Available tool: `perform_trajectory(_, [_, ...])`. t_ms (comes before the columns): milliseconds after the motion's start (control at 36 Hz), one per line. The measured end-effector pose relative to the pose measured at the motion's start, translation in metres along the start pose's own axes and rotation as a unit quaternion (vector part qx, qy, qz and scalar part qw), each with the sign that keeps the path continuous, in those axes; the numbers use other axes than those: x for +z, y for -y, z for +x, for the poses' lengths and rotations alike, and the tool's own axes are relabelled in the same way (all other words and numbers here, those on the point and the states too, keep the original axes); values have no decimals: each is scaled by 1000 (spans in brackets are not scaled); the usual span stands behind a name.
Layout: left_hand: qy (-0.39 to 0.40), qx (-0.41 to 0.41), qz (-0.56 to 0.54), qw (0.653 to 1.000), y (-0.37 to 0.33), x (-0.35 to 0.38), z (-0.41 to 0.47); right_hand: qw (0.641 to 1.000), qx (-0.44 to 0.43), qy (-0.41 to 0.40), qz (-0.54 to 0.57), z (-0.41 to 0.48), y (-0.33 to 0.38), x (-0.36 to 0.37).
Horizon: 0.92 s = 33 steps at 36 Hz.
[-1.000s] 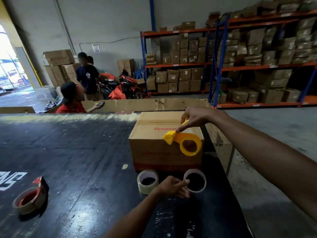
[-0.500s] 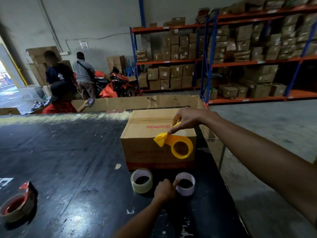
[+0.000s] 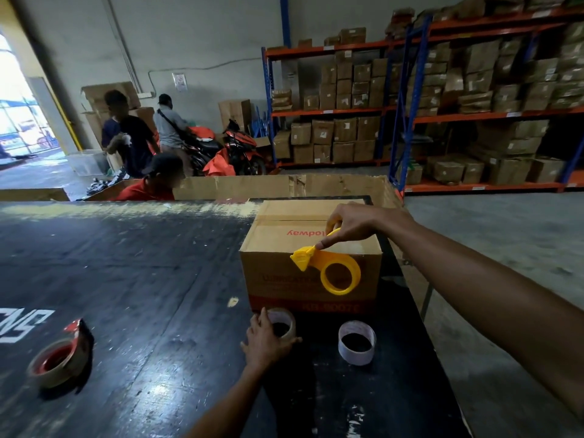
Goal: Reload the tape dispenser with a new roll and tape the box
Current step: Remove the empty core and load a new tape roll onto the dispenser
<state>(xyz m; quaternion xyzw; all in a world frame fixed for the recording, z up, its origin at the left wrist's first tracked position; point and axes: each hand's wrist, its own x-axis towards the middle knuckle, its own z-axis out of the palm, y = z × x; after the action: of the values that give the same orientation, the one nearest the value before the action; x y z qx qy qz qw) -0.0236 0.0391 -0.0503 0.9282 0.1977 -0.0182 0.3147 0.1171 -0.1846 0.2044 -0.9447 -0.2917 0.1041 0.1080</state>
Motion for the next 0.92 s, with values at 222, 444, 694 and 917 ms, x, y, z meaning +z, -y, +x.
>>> perform_trajectory(222, [-98, 103, -37, 989, 2, 5, -22, 1000, -17, -5, -10, 1, 10, 1])
perform_trajectory(444, [-246, 224, -213, 919, -64, -4, -57, 1000, -6, -28, -3, 6, 16, -7])
perform_trajectory(694, [-309, 229, -327, 863, -124, -21, -69, 994, -7, -106, -20, -8, 27, -27])
perform_trajectory(917, [-322, 256, -356, 839, -139, -25, -72, 983, 8, -172, -64, -21, 18, -39])
